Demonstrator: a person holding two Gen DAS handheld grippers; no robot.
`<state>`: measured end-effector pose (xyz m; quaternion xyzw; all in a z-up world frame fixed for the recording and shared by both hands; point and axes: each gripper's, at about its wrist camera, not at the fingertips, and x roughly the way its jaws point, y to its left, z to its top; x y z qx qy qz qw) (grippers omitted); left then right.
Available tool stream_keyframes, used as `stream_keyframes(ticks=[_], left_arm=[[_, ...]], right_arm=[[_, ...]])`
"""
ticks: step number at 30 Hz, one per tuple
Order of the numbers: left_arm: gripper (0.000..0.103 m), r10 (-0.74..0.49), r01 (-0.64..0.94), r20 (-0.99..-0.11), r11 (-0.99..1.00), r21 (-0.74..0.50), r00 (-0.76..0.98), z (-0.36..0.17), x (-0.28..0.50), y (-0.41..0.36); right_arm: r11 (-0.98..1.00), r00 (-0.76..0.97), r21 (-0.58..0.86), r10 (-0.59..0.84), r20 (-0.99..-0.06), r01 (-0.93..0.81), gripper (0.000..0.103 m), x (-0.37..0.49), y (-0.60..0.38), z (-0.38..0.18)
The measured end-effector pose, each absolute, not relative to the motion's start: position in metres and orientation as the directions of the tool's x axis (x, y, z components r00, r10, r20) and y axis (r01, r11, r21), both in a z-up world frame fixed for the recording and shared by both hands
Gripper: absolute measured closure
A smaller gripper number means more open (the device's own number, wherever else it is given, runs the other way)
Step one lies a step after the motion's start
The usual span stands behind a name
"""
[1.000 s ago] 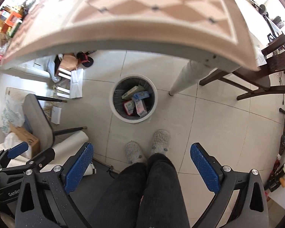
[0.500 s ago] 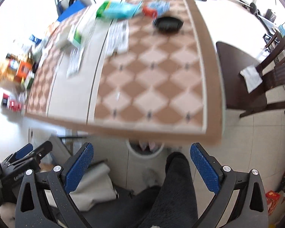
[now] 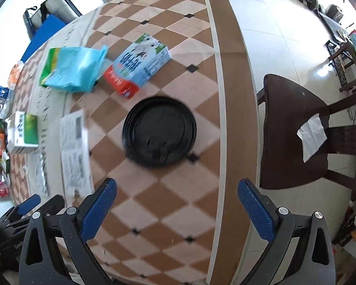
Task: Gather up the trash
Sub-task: 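Grasp the white leaflet with the left tool while the right tool grasps the black lid, then carry the leaflet and black lid over the bin and open both tools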
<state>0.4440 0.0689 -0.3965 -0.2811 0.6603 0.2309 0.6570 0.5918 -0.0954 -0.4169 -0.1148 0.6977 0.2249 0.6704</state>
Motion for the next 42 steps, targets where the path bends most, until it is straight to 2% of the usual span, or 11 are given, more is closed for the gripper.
stream_keyframes(ticks=[4,7,10,16,18,20,30,38,42], left_arm=[[0.004,-0.086,-0.691,-0.996,0.721,-0.052,-0.015,-0.417,0.458,0.075],[0.020,-0.062,-0.699,-0.998,0.715,-0.027,-0.024,-0.419,0.453,0.075],[0.032,-0.038,-0.708,-0.999,0.706,-0.014,-0.018,-0.414,0.444,0.075],[0.032,-0.007,-0.734,-1.000,0.679,0.015,-0.027,-0.407,0.416,0.083],[0.032,0.009,-0.739,-1.000,0.673,0.023,-0.023,-0.402,0.408,0.081],[0.032,0.031,-0.742,-0.999,0.670,0.031,-0.013,-0.395,0.398,0.079],[0.032,0.102,-0.730,-0.990,0.684,0.002,0.093,-0.337,0.328,0.043],[0.032,0.146,-0.715,-0.964,0.696,-0.061,0.224,-0.284,0.255,-0.001],[0.032,0.140,-0.710,-0.953,0.698,-0.096,0.267,-0.280,0.235,-0.013]], right_arm=[[0.863,-0.122,0.184,0.143,-0.982,-0.471,0.000,0.615,-0.073,-0.436],[0.854,-0.154,0.200,0.142,-0.978,-0.481,0.000,0.620,-0.058,-0.449],[0.842,-0.159,0.182,0.116,-0.981,-0.508,0.000,0.620,-0.042,-0.460],[0.831,-0.136,0.106,0.037,-0.990,-0.546,0.001,0.610,-0.024,-0.475],[0.826,-0.090,0.056,0.006,-0.996,-0.561,0.008,0.606,-0.022,-0.473],[0.825,-0.075,0.061,0.023,-0.997,-0.562,0.013,0.603,-0.022,-0.471],[0.818,-0.030,0.092,0.092,-0.995,-0.568,0.015,0.559,-0.048,-0.434],[0.814,0.018,0.148,0.191,-0.981,-0.562,0.015,0.472,-0.104,-0.380],[0.804,0.036,0.168,0.229,-0.973,-0.570,0.015,0.425,-0.132,-0.354]])
